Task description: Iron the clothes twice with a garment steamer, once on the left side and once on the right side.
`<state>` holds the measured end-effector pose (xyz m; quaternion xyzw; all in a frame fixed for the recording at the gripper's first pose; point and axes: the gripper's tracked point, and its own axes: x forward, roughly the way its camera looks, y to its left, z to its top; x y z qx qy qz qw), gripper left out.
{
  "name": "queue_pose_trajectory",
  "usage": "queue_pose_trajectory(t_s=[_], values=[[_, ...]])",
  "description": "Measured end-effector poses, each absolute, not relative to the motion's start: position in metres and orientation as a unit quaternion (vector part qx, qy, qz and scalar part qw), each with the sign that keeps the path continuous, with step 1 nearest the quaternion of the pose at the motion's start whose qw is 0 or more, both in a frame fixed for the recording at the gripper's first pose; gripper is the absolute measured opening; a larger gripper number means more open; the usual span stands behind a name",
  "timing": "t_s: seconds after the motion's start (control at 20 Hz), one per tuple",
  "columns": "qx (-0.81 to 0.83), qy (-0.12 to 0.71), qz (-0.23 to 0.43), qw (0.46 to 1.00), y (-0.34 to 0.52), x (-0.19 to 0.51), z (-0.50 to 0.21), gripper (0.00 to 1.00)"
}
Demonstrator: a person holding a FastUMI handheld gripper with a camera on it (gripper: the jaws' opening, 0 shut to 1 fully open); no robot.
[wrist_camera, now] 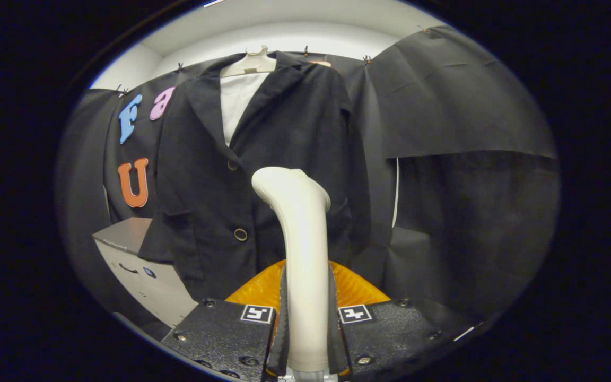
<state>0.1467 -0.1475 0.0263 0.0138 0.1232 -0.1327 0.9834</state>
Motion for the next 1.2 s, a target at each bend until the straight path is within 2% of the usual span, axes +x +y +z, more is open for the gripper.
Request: queue_pose_trajectory(t_s=[0.3,0.85,1.0,1.2], values=[[0.025,0.143,-0.152,0.978,-0.146,0.128,-0.021,0.32],[0.027,0.24,-0.175,0.954,-0.145,0.099,-0.132,0.32],[0.032,0.243,-0.175,0.954,-0.132,0.08,-0.136,0.32],[0.038,0.218,-0.176,0.959,-0.114,0.041,-0.102,0.32]])
